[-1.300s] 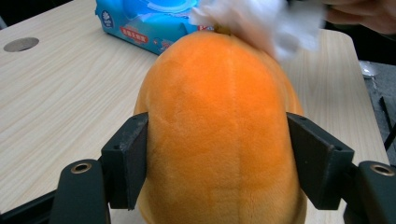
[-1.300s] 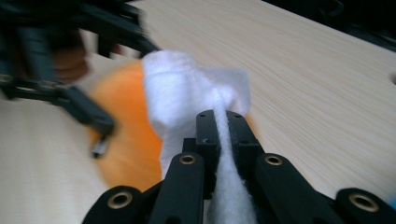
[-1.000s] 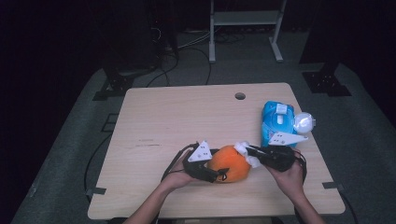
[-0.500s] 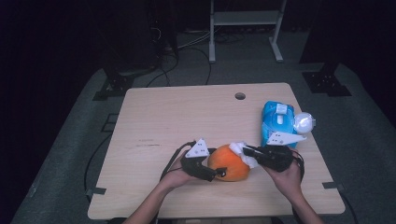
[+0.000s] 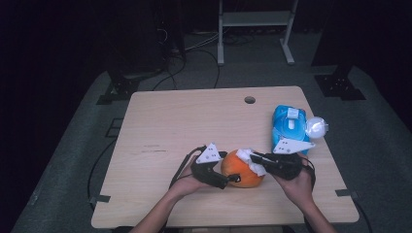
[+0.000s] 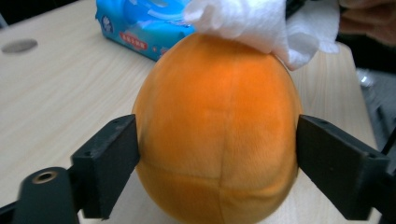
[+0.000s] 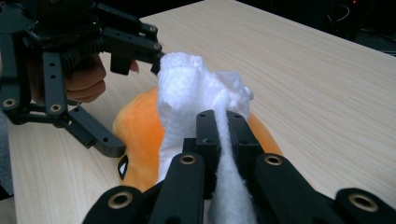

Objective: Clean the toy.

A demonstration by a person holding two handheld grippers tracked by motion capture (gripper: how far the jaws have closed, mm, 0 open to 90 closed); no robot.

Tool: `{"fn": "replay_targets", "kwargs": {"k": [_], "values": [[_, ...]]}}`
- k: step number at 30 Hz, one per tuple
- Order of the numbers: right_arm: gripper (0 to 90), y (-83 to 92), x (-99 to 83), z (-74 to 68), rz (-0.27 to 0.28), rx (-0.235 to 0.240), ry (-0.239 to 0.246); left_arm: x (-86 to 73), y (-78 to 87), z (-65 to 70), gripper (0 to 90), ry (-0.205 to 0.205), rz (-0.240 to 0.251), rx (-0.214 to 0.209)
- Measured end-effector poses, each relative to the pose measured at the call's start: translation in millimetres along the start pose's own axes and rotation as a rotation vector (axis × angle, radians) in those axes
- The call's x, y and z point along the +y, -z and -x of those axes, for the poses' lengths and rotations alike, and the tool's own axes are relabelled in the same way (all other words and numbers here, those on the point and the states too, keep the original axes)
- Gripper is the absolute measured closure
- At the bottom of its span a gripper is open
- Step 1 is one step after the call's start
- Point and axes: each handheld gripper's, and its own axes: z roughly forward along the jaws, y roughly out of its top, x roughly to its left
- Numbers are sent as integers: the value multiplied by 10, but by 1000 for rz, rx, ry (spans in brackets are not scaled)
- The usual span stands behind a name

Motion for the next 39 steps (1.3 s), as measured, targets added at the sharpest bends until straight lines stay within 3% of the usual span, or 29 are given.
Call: {"fn": "replay_targets", "kwargs": {"k": [1, 4, 5, 8, 9, 10, 11, 13, 15, 17, 19, 22, 23, 24, 25, 26, 27, 28, 30, 31, 32, 33, 34, 35, 36, 39], "values": [[843, -8, 10, -28, -8, -9, 15, 9, 6, 25, 287, -18, 2, 8], [843, -12, 33, -96, -10, -27, 47, 42, 3, 71, 327, -31, 7, 13], [844, -2, 78, -199, -15, -60, 110, 85, 0, 121, 329, -46, 13, 17], [844, -9, 120, -286, -12, -56, 141, 133, -7, 181, 329, -59, 12, 14], [845, -36, 158, -394, -9, -29, 174, 166, -12, 237, 329, -84, 13, 12], [845, -36, 158, -394, -9, -29, 174, 166, -12, 237, 329, -84, 13, 12], [844, -64, 164, -442, -8, 12, 175, 172, -14, 258, 329, -92, 13, 11], [845, -81, 154, -418, -13, 32, 163, 169, -17, 279, 333, -125, -1, 14], [844, -50, 138, -309, 4, 51, 100, 128, -19, 246, 346, -122, -6, 8], [845, -32, 125, -249, 12, 47, 74, 103, -26, 231, 349, -126, -17, 6], [845, 5, 62, -103, 5, 27, 26, 65, -17, 188, 345, -110, -23, -5], [845, 22, 10, -32, -3, 18, 8, 23, -5, 136, 337, -91, -22, -18], [844, 26, -9, -15, -7, 20, -4, 26, -10, 108, 283, -56, -17, -17], [844, 26, -9, -15, -7, 20, -4, 26, -10, 108, 229, -56, -17, -17], [845, 20, -7, -19, -12, 15, 4, 30, -24, 90, 229, -20, -15, -15], [845, 8, 0, -44, -22, 7, 17, 28, -35, 72, 149, 6, -24, -12], [845, 8, 0, -44, -22, 7, 17, 17, -47, 61, 149, 24, -22, -18], [845, 8, 11, -67, -27, 4, 24, -1, -46, 60, 209, 32, -12, -36], [845, 11, 17, -73, -26, 4, 32, 5, -39, 71, 293, 23, -10, -30], [844, 16, 46, -130, -14, 7, 41, 51, -35, 135, 314, -19, -7, -16], [844, 16, 46, -130, -14, 7, 41, 51, -35, 135, 324, -19, -7, -16], [844, 0, 79, -202, -6, 31, 48, 92, -51, 214, 328, -72, -7, -13], [844, -29, 98, -259, 4, 66, 53, 92, -51, 214, 329, -72, -7, -13], [845, -50, 108, -303, 1, 80, 59, 110, -71, 293, 330, -142, -22, -10], [845, -77, 117, -365, 2, 87, 82, 108, -78, 316, 332, -162, -23, -10], [845, -77, 120, -346, -3, 75, 83, 78, -68, 291, 341, -170, -32, -9]]}}
